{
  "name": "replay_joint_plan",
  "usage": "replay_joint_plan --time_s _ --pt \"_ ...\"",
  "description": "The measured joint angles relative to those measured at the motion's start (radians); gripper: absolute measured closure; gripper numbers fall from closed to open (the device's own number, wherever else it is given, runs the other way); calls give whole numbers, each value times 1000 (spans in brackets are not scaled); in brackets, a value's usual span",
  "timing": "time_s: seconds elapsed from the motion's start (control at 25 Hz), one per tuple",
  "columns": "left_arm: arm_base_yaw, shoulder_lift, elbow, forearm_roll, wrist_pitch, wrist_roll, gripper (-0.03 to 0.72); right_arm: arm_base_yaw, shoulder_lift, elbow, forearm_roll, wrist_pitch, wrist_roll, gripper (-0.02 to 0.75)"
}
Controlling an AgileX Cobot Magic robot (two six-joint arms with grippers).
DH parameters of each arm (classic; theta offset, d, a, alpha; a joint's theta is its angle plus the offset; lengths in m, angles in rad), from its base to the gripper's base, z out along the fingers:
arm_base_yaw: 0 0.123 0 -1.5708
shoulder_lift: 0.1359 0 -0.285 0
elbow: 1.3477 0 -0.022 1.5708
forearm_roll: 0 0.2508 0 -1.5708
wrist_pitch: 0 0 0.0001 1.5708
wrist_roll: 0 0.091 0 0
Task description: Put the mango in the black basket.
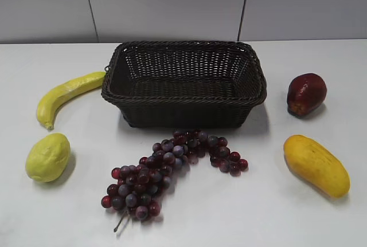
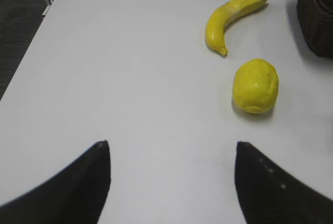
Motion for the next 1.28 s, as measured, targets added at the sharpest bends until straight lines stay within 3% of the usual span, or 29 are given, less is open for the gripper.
replay_joint_plan --time_s 0.84,1.16,1.28 --pt "0 0 0 0 0 0 133 0 22 -13 2 -29 17 168" --pt "0 0 0 0 0 0 133 0 244 18 33 -518 27 168" --pt "0 0 0 0 0 0 133 0 393 26 38 -621 27 168"
